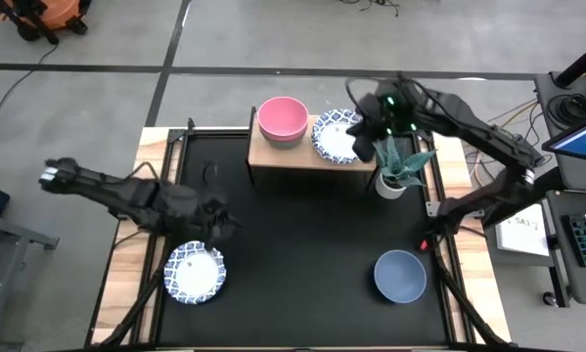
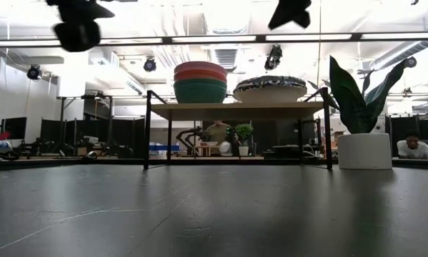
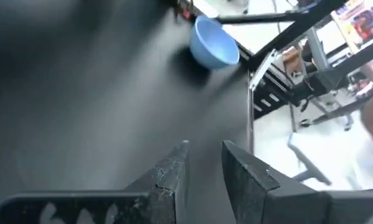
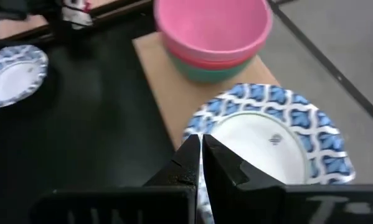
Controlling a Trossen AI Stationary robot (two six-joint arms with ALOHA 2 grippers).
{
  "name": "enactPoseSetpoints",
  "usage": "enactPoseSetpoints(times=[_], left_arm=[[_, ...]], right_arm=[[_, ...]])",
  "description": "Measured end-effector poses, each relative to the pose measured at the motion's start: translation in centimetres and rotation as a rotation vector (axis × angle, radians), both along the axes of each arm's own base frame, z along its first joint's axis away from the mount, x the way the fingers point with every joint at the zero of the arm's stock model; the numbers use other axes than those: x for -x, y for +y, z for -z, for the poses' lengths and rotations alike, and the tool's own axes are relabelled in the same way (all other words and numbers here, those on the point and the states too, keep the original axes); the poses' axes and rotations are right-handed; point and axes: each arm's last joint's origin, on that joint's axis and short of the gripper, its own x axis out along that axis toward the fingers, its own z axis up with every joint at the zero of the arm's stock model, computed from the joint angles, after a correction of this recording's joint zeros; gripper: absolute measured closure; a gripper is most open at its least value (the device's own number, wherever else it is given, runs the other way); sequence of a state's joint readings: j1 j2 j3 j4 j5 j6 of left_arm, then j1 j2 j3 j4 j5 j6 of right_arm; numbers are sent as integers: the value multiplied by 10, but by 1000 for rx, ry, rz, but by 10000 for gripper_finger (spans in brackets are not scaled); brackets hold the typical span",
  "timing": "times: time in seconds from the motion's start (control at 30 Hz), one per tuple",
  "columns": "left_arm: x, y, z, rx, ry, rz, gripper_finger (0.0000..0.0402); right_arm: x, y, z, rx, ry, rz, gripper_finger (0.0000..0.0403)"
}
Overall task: Place and stack bowls onto a shelf
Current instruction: Stack the white with blue patterned bowl on top of the white with blue patterned bowl on the shelf
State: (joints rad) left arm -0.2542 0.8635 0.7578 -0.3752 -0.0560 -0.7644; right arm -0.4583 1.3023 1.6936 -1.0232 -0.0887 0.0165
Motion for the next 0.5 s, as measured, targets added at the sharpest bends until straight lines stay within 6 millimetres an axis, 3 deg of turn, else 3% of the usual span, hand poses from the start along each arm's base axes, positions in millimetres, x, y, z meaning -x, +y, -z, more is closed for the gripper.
enactPoseSetpoints(times=[0.3,0.5], left_arm=[[-17,-58,36,256,384,-20,326],[-20,-82,46,174,737,-107,326]], right_arm=[[15,71,27,7,-120,-162,394],[16,98,51,1,-188,-276,394]])
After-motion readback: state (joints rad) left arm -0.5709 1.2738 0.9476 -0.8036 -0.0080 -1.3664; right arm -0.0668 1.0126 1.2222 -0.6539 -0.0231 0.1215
